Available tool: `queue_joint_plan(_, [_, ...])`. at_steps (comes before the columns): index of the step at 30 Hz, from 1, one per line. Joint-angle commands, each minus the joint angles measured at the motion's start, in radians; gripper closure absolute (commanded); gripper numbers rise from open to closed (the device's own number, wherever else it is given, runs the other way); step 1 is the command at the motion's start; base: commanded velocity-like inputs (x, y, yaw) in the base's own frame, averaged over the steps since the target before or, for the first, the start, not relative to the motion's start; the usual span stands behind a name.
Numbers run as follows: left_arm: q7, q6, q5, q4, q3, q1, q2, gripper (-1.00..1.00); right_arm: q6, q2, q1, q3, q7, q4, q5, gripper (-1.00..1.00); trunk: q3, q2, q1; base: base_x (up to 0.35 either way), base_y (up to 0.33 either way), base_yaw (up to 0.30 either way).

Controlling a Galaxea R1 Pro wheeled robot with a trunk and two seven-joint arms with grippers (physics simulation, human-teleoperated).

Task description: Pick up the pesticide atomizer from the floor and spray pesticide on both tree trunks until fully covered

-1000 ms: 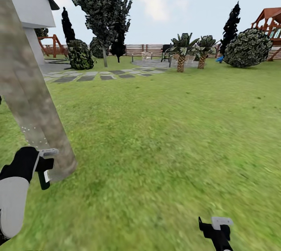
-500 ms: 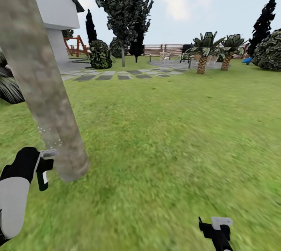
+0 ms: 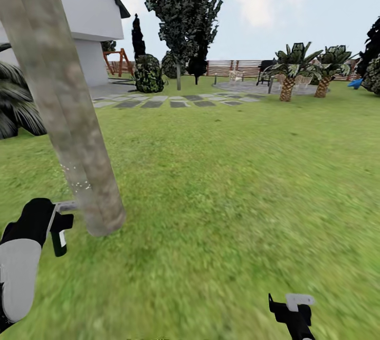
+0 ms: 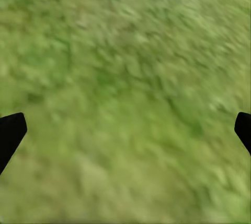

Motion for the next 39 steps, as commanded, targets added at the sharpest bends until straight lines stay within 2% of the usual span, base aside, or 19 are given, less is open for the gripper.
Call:
queue_joint_plan(1, [-0.01,0.002,-0.013,-0.001,0.003,-0.004,-0.003,1.0,-0.003,0.0,-0.001,-0.004,-0.006,0.001,0.011,-1.0,-0.001,0.0,0.0,-0.021,-0.017,0.277])
queue_joint_plan(3, [-0.01,0.004,-0.012,-0.001,0.002,-0.012,-0.015,1.0,-0.003,0.0,-0.001,-0.004,-0.006,0.001,0.011,-1.0,-0.001,0.0,0.0,-0.008,-0.007,0.278])
queue_joint_plan(4, [-0.01,0.005,-0.013,-0.001,0.001,-0.014,-0.031,1.0,-0.003,0.0,-0.001,-0.004,-0.007,0.001,0.011,-1.0,-0.001,0.0,0.0,-0.003,-0.002,0.278])
queue_joint_plan(5, [-0.009,0.006,-0.015,-0.001,-0.006,-0.018,-0.07,1.0,-0.003,0.0,-0.001,-0.004,-0.007,0.001,0.011,-1.0,-0.001,0.0,0.0,-0.001,-0.001,0.221])
queue_joint_plan(7, [-0.007,0.01,-0.021,0.0,-0.02,-0.046,-0.11,1.0,-0.003,0.0,-0.001,-0.004,-0.006,0.0,0.011,-1.0,-0.001,0.0,0.0,-0.001,0.0,0.107])
queue_joint_plan(9, [0.006,0.014,-0.021,0.008,-0.025,-0.093,-0.122,1.0,-0.003,-0.001,-0.001,-0.004,-0.007,0.0,0.011,-1.0,-0.001,0.0,0.0,0.0,0.0,0.028])
queue_joint_plan(10, [0.023,0.017,-0.021,0.011,-0.026,-0.13,-0.122,1.0,-0.003,-0.001,-0.001,-0.004,-0.006,0.0,0.011,-1.0,-0.001,0.0,0.0,0.0,0.0,0.005])
queue_joint_plan(12, [0.028,0.025,-0.021,0.011,-0.026,-0.156,-0.118,1.0,-0.003,0.0,-0.001,-0.004,-0.006,0.0,0.01,-1.0,-0.001,0.0,0.0,0.0,0.0,0.011])
queue_joint_plan(13, [0.031,0.048,-0.021,0.013,-0.023,-0.188,-0.11,1.0,-0.003,0.001,-0.001,-0.005,-0.005,0.0,0.01,-1.0,-0.002,0.0,0.0,0.0,0.0,0.083])
queue_joint_plan(15, [0.032,0.081,-0.021,0.011,-0.025,-0.205,-0.107,1.0,-0.003,0.001,-0.001,-0.005,-0.005,0.0,0.009,-1.0,-0.005,0.0,0.0,0.0,0.0,0.099])
queue_joint_plan(17, [0.033,0.086,-0.023,0.008,-0.028,-0.204,-0.105,1.0,-0.003,0.001,-0.001,-0.005,-0.006,0.0,0.009,-1.0,-0.008,0.0,0.0,0.0,0.0,0.094])
queue_joint_plan(20, [0.033,0.085,-0.022,0.0,-0.029,-0.2,-0.06,1.0,-0.003,0.001,-0.001,-0.005,-0.006,0.0,0.009,-1.0,-0.012,0.0,0.0,0.0,0.0,0.087])
queue_joint_plan(21, [0.033,0.084,-0.021,0.0,-0.03,-0.199,-0.056,1.0,-0.003,0.001,-0.001,-0.005,-0.006,0.0,0.009,-1.0,-0.014,0.0,0.0,0.0,0.0,0.086])
queue_joint_plan(24, [0.033,0.083,-0.018,-0.002,-0.03,-0.195,-0.062,1.0,-0.003,0.001,-0.001,-0.005,-0.006,0.0,0.009,-1.0,-0.018,0.0,0.0,0.003,0.0,0.086])
queue_joint_plan(28, [0.033,0.083,-0.018,-0.002,-0.028,-0.198,-0.105,1.0,-0.003,0.001,-0.001,-0.005,-0.006,0.0,0.009,-1.0,-0.024,0.0,0.0,0.197,0.0,0.085])
queue_joint_plan(29, [0.033,0.084,-0.017,-0.003,-0.027,-0.2,-0.109,1.0,-0.003,0.001,-0.001,-0.005,-0.006,0.0,0.009,-1.0,-0.026,0.0,0.0,0.325,0.016,0.085])
queue_joint_plan(32, [0.033,0.085,-0.019,-0.003,-0.028,-0.201,-0.103,1.0,-0.003,0.001,-0.001,-0.005,-0.005,0.0,0.009,-1.0,-0.03,0.0,0.0,0.332,0.072,0.085])
queue_joint_plan(36, [0.031,0.079,-0.025,-0.001,-0.033,-0.189,-0.069,1.0,-0.003,0.002,-0.001,-0.005,-0.006,0.0,0.01,-1.0,-0.036,0.0,0.0,0.18,0.059,0.082])
queue_joint_plan(39, [0.032,0.076,-0.024,-0.003,-0.033,-0.137,-0.072,1.0,-0.003,0.002,-0.001,-0.005,-0.006,0.0,0.01,-1.0,-0.041,0.0,0.0,0.018,0.006,0.082])
